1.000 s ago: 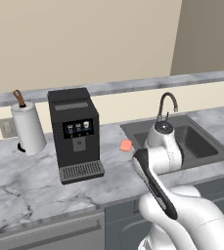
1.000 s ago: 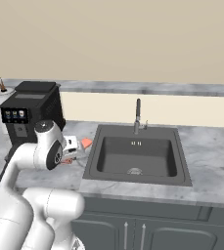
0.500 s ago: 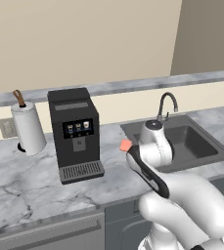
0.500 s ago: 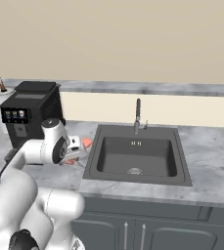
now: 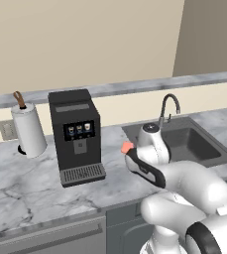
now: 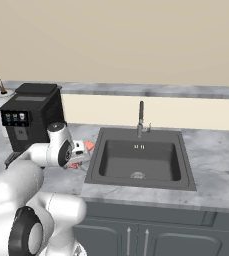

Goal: Locate and retrieve the bar soap and bar soap from the cabinet. Place them next to the sink.

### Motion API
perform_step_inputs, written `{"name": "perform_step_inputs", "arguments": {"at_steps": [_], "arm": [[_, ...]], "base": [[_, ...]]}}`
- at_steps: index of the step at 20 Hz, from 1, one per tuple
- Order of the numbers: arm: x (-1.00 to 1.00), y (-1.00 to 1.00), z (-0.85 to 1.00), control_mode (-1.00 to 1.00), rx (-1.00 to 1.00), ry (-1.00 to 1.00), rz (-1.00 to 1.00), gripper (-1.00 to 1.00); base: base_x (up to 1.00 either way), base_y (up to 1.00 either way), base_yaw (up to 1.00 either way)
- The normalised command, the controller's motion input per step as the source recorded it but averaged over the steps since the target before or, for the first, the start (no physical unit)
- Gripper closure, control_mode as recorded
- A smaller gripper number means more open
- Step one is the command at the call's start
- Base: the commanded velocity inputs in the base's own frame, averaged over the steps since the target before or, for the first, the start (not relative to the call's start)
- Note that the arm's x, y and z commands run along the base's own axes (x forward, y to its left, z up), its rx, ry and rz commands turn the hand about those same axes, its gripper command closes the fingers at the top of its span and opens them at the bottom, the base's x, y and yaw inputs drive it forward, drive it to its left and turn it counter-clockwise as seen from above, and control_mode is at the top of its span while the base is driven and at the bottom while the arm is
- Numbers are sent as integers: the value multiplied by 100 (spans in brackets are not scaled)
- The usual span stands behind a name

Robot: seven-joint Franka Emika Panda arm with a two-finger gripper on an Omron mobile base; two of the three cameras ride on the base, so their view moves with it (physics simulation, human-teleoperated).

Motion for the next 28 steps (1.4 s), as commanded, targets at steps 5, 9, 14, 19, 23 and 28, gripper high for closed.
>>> {"name": "perform_step_inputs", "arguments": {"at_steps": [5,9,14,19,23,28], "arm": [[3,0,-23,-100,3,0,0,-100],[1,0,-15,-100,5,0,0,-100],[4,0,-10,-100,4,0,0,-100],[9,0,-12,-100,2,0,0,-100],[13,0,-12,-100,0,0,0,-100],[-2,0,14,-100,-5,6,0,-100]], "base": [[0,0,0],[0,0,0],[0,0,0],[0,0,0],[0,0,0],[0,0,0]]}}
